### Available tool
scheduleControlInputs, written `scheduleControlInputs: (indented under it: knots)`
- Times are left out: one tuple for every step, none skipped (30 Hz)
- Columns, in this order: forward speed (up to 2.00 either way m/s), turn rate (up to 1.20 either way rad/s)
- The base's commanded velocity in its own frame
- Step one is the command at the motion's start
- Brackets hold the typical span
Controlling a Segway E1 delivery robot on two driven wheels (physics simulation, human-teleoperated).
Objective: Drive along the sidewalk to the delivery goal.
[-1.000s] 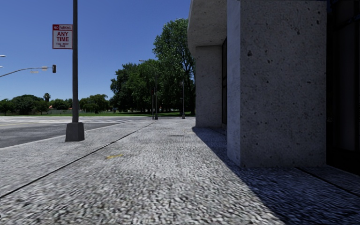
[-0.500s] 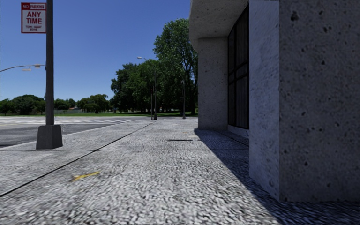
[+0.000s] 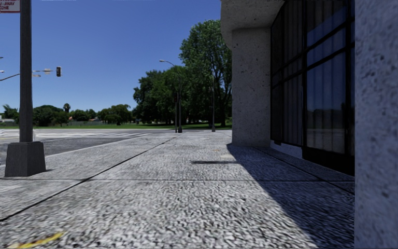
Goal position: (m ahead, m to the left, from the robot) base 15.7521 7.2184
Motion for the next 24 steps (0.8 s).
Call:
scheduleControlInputs:
  knots:
    - [2.00,0.46]
    - [2.00,0.46]
    - [2.00,0.43]
    - [2.00,0.21]
    - [2.00,0.21]
    - [2.00,0.02]
    - [2.00,0.00]
    - [2.00,0.00]
    - [2.00,0.00]
    - [2.00,0.00]
    - [2.00,0.00]
    - [2.00,0.00]
    - [2.00,0.00]
    - [2.00,0.00]
    - [2.00,0.00]
    - [2.00,0.00]
    - [2.00,0.00]
    - [2.00,0.00]
    - [2.00,0.00]
    - [2.00,0.00]
    - [2.00,0.00]
    - [2.00,0.00]
    - [2.00,0.00]
    - [2.00,0.00]
